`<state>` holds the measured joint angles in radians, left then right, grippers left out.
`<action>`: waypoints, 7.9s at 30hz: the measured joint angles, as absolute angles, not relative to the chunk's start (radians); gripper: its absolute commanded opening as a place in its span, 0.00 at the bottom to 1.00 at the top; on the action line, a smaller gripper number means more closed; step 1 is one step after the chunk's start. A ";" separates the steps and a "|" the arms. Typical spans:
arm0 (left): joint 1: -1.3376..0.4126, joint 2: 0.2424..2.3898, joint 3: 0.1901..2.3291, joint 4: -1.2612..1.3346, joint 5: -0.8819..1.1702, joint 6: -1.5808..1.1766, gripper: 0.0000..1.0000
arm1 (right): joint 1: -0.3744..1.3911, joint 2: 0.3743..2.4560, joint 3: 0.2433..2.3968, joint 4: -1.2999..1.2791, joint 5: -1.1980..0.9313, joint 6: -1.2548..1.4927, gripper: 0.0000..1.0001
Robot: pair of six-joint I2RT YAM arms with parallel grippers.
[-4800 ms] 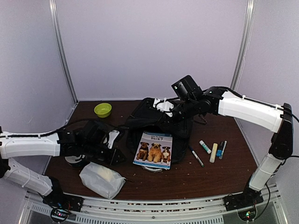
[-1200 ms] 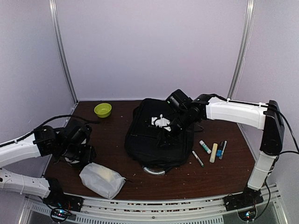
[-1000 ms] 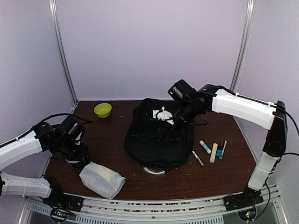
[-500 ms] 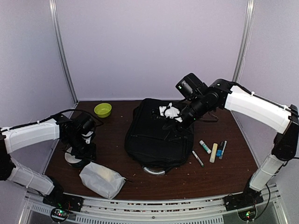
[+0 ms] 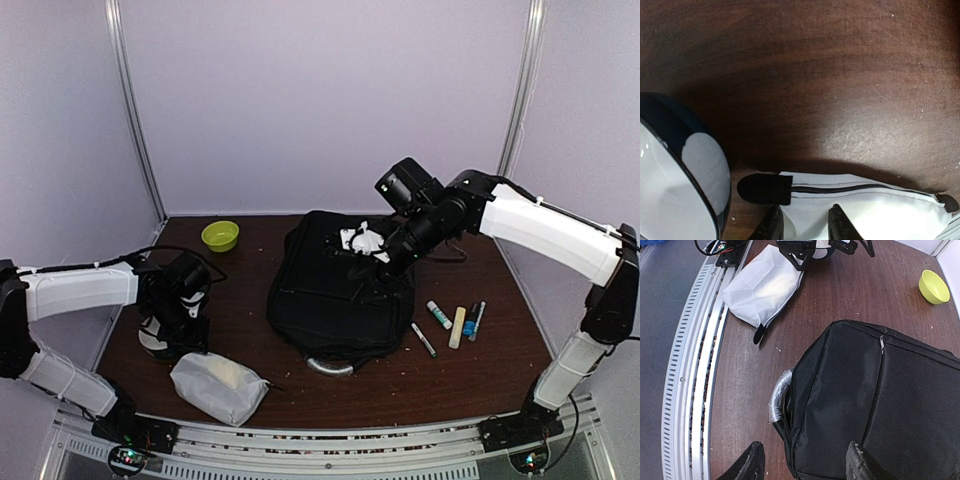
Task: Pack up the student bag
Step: Pick up the pencil case at the center of the board, then pass from the left arm to the right, then place the pencil case at the center of the board, then pick up the pencil case from the center of the board, then open the largest pocket of the student bag.
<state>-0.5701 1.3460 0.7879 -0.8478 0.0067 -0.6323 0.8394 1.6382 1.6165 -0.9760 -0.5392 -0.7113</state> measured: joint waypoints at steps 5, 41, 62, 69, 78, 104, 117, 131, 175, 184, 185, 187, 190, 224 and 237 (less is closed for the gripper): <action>-0.570 1.356 0.787 -0.819 0.021 -0.622 0.00 | 0.840 1.653 1.616 -0.976 -0.541 -0.709 0.55; -0.816 1.137 0.709 -0.376 -0.179 -0.727 0.00 | 0.944 2.082 1.747 -0.540 -0.741 0.218 0.76; -0.819 1.049 0.717 -0.383 -0.210 -0.868 0.00 | 0.978 2.239 1.996 -0.594 -0.772 0.342 0.65; -0.824 0.995 0.733 -0.427 -0.249 -0.901 0.00 | 0.991 2.239 1.995 -0.592 -0.797 0.345 0.61; -0.827 0.986 0.735 -0.430 -0.255 -0.916 0.00 | 0.994 2.260 2.028 -0.607 -0.781 0.299 0.46; -0.829 0.878 0.765 -0.506 -0.306 -0.736 0.53 | 1.000 2.135 1.891 -0.698 -0.798 0.127 0.00; -0.828 0.951 0.825 -0.546 -0.324 -0.648 0.53 | 0.988 1.927 1.858 -1.315 -0.661 -0.506 0.00; -0.828 1.084 0.825 -0.480 -0.299 -0.625 0.51 | 0.974 1.818 1.515 -1.305 -0.437 -0.652 0.37; -0.828 1.328 0.945 -0.398 -0.149 -0.446 0.47 | 1.040 1.563 1.151 -0.959 -0.422 -0.521 1.00; -0.828 1.362 0.946 -0.390 -0.112 -0.410 0.46 | 1.143 1.539 1.042 -0.833 -0.243 -0.461 0.74; -0.829 1.366 0.949 -0.390 -0.107 -0.401 0.45 | 1.143 1.546 1.040 -0.827 -0.221 -0.458 0.69; -0.829 1.375 0.961 -0.392 -0.088 -0.374 0.45 | 1.143 1.554 1.042 -0.811 -0.187 -0.440 0.59; -0.840 1.381 0.979 -0.391 -0.068 -0.311 0.46 | 1.143 1.556 1.044 -0.801 -0.159 -0.432 0.42; -1.178 1.833 1.232 -0.390 -0.215 0.411 0.43 | 0.525 1.171 1.040 -1.028 -0.395 -0.467 0.01; -1.182 1.909 1.256 -0.413 -0.255 0.437 0.43 | 0.520 1.184 1.040 -1.023 -0.414 -0.466 0.00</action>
